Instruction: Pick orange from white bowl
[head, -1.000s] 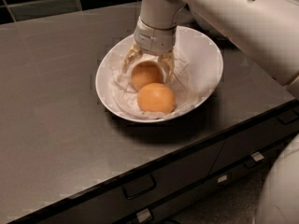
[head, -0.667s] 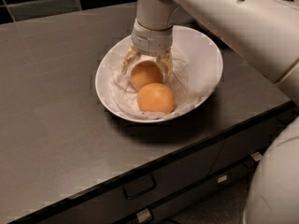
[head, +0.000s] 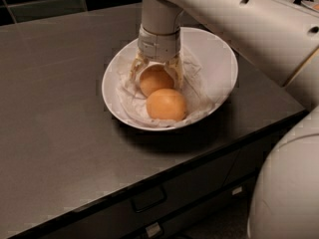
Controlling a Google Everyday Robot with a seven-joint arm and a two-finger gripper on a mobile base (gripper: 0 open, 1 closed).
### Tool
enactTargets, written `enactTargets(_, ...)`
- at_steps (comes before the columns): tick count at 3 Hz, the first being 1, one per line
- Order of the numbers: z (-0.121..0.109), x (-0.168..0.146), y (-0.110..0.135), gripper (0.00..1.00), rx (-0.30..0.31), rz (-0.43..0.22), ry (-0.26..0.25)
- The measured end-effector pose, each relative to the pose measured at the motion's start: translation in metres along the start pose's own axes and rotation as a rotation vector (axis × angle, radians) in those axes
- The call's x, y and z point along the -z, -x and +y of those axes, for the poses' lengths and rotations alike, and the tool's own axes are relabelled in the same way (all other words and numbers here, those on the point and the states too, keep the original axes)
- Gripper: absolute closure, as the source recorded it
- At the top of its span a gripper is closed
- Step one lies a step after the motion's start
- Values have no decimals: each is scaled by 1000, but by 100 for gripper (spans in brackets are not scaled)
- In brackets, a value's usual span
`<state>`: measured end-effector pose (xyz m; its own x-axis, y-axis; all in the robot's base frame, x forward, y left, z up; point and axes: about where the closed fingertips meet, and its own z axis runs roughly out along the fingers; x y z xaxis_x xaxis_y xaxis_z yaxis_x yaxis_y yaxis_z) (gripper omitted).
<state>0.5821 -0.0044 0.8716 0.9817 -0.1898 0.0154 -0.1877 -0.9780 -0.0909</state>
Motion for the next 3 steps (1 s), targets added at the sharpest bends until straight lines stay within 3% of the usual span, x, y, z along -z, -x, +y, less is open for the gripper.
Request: enactTargets(3, -1, -10, -1, 30, 6, -18, 15)
